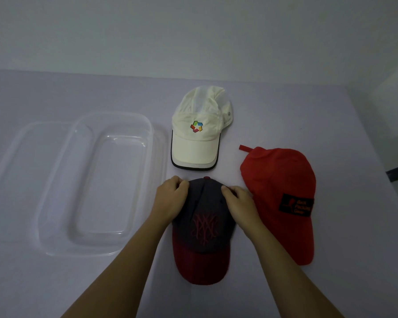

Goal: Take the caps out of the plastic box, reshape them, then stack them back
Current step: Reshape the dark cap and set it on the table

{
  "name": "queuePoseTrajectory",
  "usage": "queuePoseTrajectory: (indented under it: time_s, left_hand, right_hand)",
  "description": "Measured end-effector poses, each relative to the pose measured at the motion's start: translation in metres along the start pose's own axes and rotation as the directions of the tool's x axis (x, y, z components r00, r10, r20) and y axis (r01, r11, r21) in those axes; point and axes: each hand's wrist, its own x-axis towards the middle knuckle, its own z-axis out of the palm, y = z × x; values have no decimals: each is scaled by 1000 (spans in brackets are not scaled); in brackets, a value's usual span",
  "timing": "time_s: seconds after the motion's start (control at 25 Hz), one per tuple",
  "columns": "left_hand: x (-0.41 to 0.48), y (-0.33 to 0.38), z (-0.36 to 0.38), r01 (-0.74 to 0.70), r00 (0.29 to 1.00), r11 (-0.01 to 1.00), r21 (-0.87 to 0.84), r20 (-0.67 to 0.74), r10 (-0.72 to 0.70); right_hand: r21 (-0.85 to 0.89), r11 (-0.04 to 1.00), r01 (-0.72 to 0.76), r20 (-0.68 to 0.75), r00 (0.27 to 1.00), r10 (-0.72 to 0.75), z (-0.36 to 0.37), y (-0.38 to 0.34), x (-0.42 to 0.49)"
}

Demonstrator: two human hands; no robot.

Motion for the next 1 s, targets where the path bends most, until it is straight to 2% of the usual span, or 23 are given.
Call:
queuePoseTrajectory:
  time_s: [0.12,0.24,0.32,0.56,0.68,0.84,1.0]
  left_hand:
    - [3,-2,1,-60,998,998,32,-4,60]
    - [-1,-2,4,-69,997,997,-45,24,70]
    - [-3,-3,7,-72,997,995,-69,-5,72]
    - [7,-18,8,-45,998,999,29,-51,46]
    - [12,-25,7,3,999,1000,-17,-53,-4]
    - [15,-28,6,50,996,996,-74,-75,-56]
    - [16,-27,6,73,992,997,29,-104,-69]
  right_hand:
    - [-98,995,7,13,1000,-6,1,-3,4]
    - [-20,1000,13,56,998,-12,1,-10,4]
    - [20,1000,17,48,999,-18,2,-12,2]
    - [-26,996,86,9,996,-85,6,-3,4]
    - [17,995,102,-48,994,-102,7,1,7]
    - [48,997,62,-45,997,-59,8,3,12]
    - [54,998,-38,-23,999,40,10,3,18]
